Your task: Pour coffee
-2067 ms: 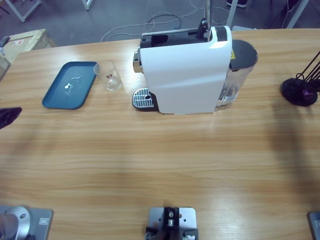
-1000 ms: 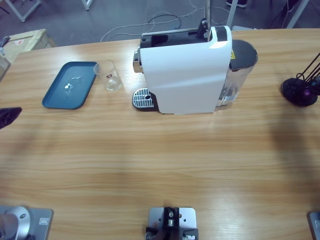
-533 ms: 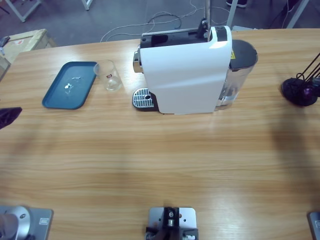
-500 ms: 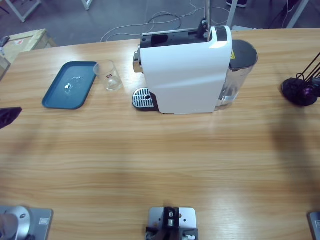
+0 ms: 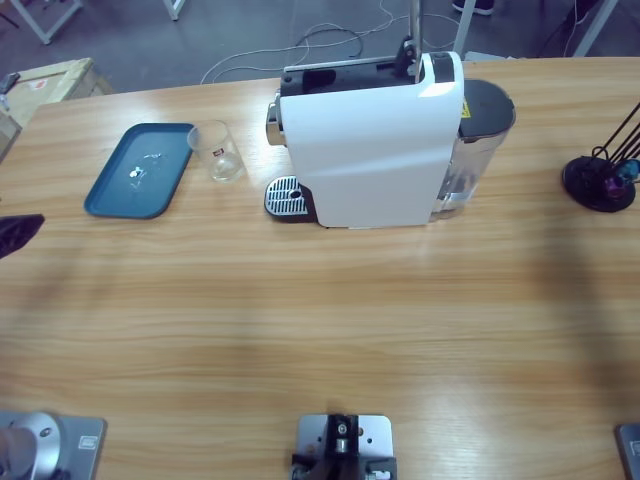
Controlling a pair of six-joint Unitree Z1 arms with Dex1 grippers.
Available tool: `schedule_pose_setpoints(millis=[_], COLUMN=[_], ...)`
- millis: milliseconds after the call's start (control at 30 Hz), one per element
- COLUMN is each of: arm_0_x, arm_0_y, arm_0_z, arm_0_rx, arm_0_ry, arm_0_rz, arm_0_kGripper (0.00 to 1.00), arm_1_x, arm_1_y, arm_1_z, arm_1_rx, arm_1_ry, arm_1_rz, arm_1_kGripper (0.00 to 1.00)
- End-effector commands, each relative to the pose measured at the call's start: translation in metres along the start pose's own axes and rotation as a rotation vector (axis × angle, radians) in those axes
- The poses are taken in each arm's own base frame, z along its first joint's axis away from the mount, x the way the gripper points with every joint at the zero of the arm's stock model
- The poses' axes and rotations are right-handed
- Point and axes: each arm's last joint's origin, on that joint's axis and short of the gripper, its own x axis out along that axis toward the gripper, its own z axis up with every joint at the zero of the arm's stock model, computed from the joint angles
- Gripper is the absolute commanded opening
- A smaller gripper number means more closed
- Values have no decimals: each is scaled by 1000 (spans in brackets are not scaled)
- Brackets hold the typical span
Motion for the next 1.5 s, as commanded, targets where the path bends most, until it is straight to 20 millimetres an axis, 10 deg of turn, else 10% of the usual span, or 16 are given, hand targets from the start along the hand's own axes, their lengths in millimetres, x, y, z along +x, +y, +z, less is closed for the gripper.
schedule_pose_setpoints(millis=[33, 267, 1500], arm_0_x=[4, 6, 7], arm_0_y=[-1, -1, -1], arm_0_z=[-10, -10, -10], arm_0_rx=[-2, 0, 2], arm_0_ry=[39, 46, 51], arm_0_rz=[-13, -12, -15], arm_0_kGripper=[857, 853, 853], arm_1_x=[5, 30, 75], arm_1_y=[-5, -11, 1], arm_1_z=[-37, -82, -86], arm_1_rx=[-4, 14, 21], arm_1_ry=[68, 94, 151], arm_1_rz=[23, 24, -11], arm_1_kGripper=[609, 692, 540])
